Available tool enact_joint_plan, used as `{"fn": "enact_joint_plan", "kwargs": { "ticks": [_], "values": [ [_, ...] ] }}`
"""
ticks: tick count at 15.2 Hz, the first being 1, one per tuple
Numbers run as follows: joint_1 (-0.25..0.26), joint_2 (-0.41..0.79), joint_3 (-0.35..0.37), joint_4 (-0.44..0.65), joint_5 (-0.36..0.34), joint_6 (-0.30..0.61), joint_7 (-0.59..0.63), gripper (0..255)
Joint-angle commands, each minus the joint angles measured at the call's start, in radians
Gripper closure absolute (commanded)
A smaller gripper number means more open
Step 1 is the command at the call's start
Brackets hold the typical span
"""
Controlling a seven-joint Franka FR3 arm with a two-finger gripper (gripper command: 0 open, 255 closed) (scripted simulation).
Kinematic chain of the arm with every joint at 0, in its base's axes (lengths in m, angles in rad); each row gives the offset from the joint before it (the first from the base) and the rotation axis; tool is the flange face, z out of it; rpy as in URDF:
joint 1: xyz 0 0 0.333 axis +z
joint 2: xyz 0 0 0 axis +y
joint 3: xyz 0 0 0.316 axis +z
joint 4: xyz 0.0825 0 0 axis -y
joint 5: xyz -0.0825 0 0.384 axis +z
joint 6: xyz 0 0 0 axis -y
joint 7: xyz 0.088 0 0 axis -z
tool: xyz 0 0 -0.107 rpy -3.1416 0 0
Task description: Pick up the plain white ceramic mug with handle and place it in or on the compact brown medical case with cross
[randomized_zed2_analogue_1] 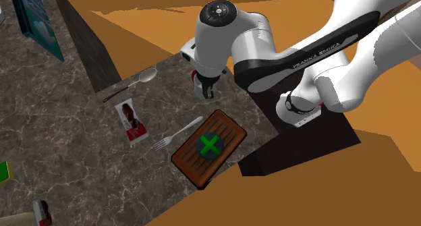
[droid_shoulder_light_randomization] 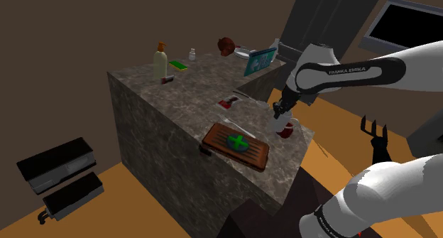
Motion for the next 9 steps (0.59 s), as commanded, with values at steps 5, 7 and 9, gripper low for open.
{"fn": "enact_joint_plan", "kwargs": {
  "ticks": [5, 7, 9],
  "values": [
    [0.001, -0.035, 0.003, 0.054, 0.002, -0.089, -0.002, 255],
    [0.001, -0.045, 0.004, 0.074, 0.003, -0.119, -0.003, 255],
    [0.001, -0.053, 0.004, 0.094, 0.004, -0.148, -0.004, 255]
  ]
}}
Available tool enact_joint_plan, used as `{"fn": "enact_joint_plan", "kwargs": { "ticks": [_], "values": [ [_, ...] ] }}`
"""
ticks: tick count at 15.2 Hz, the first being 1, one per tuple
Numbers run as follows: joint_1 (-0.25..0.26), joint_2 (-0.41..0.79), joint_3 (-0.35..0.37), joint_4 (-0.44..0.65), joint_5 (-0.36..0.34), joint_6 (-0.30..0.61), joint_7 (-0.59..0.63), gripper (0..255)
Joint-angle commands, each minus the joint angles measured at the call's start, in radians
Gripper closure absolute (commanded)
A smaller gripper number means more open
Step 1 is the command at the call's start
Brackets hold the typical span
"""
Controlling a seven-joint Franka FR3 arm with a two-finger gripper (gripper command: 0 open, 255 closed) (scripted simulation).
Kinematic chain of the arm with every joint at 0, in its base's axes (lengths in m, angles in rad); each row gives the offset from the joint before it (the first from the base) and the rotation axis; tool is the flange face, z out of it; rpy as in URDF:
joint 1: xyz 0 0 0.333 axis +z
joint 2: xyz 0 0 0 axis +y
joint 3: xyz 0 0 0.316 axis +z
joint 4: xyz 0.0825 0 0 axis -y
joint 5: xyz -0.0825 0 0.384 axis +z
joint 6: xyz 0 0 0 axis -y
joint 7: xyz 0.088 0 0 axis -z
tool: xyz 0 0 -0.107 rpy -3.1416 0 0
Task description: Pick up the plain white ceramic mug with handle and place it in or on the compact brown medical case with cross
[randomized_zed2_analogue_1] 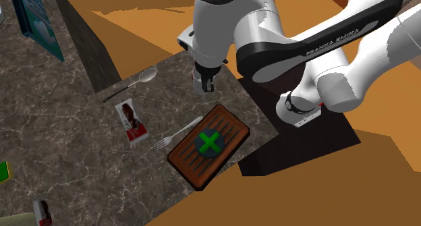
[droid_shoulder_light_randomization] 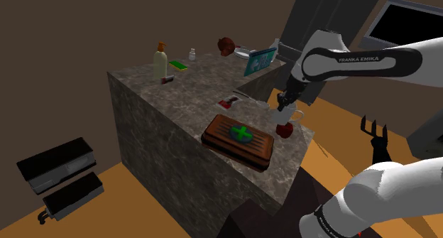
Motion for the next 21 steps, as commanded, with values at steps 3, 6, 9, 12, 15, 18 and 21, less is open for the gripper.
{"fn": "enact_joint_plan", "kwargs": {
  "ticks": [3, 6, 9, 12, 15, 18, 21],
  "values": [
    [0.001, -0.016, 0.002, 0.044, 0.002, -0.061, -0.002, 255],
    [0.001, -0.025, 0.003, 0.078, 0.003, -0.104, -0.003, 255],
    [0.001, -0.03, 0.004, 0.108, 0.004, -0.138, -0.004, 255],
    [0.031, -0.034, 0.062, 0.121, 0.027, -0.159, 0.069, 255],
    [0.06, -0.027, 0.119, 0.146, 0.049, -0.178, 0.142, 255],
    [0.087, -0.01, 0.176, 0.18, 0.069, -0.197, 0.214, 255],
    [0.111, 0.017, 0.232, 0.224, 0.085, -0.215, 0.287, 255]
  ]
}}
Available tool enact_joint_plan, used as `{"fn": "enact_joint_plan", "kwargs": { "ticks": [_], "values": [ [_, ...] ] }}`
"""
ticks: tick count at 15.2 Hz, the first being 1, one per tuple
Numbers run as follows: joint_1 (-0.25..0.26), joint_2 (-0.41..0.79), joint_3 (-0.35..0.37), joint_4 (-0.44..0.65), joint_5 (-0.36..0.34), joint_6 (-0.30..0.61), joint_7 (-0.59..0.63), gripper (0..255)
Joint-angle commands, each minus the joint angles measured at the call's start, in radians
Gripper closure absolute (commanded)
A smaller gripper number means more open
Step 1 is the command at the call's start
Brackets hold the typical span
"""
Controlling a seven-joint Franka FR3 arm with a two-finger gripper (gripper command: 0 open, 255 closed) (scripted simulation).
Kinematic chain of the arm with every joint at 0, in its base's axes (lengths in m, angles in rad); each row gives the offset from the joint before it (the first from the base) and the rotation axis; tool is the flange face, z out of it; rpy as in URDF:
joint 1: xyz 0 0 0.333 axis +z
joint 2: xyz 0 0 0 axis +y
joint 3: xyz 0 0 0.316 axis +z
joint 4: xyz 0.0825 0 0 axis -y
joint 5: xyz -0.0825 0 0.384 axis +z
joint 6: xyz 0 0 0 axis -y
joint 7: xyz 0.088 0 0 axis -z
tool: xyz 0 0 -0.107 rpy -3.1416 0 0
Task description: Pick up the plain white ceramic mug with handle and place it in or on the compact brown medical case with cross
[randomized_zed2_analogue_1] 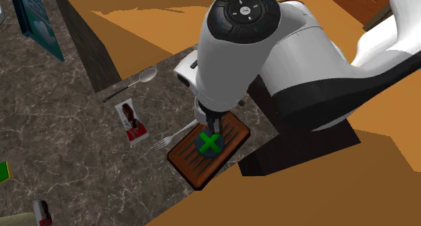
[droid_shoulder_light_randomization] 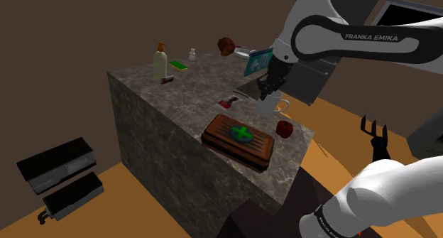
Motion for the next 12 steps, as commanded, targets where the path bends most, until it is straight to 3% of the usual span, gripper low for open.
{"fn": "enact_joint_plan", "kwargs": {
  "ticks": [1, 5, 12],
  "values": [
    [0.015, 0.019, 0.035, 0.033, 0.009, -0.015, 0.047, 255],
    [0.041, 0.072, 0.106, 0.109, 0.019, -0.038, 0.141, 255],
    [0.043, 0.08, 0.112, 0.022, 0.02, 0.056, 0.146, 255]
  ]
}}
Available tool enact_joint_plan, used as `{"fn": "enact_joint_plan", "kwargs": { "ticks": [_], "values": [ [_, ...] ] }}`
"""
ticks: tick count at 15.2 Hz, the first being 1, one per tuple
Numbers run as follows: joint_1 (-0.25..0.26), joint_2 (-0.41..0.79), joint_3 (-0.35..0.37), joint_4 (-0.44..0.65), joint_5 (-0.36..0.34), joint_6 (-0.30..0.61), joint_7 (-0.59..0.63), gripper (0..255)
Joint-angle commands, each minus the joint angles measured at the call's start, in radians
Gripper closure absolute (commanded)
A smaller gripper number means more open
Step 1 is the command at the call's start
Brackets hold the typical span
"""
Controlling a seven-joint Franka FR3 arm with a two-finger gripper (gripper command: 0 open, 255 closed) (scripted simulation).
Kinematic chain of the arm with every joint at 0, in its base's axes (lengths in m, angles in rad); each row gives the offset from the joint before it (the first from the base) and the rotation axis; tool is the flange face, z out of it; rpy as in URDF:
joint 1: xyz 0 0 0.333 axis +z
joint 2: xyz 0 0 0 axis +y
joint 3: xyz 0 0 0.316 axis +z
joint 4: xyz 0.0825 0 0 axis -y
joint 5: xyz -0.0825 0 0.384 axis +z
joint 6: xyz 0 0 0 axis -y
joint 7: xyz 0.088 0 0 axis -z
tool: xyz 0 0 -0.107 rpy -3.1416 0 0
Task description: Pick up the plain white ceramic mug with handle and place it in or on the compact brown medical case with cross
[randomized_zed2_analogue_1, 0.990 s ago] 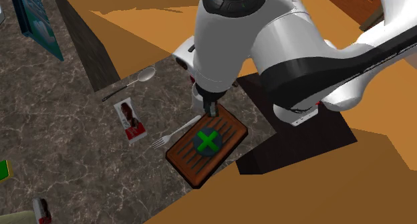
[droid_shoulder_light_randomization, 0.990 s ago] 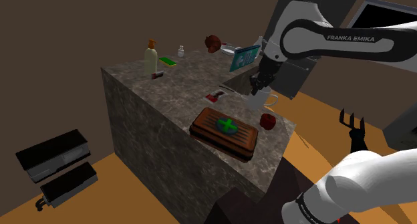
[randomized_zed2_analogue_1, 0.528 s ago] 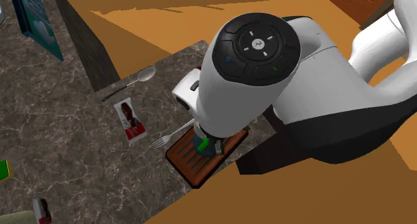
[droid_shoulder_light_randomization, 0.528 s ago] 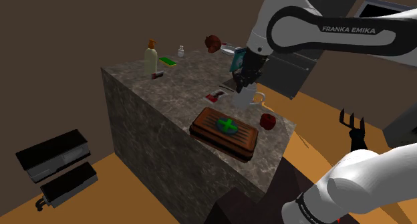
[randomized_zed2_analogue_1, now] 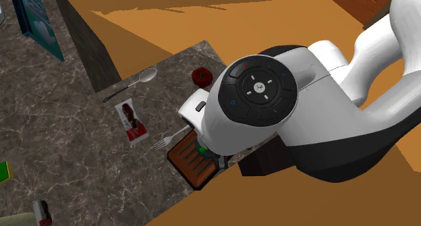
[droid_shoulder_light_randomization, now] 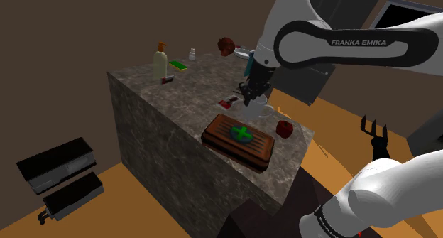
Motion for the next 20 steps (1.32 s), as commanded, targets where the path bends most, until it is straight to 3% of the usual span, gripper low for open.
{"fn": "enact_joint_plan", "kwargs": {
  "ticks": [1, 13, 20],
  "values": [
    [0.0, 0.005, 0.002, -0.026, 0.0, 0.031, 0.001, 255],
    [0.0, 0.052, 0.017, -0.156, -0.006, 0.208, 0.017, 255],
    [0.0, 0.052, 0.017, -0.156, -0.006, 0.208, 0.017, 255]
  ]
}}
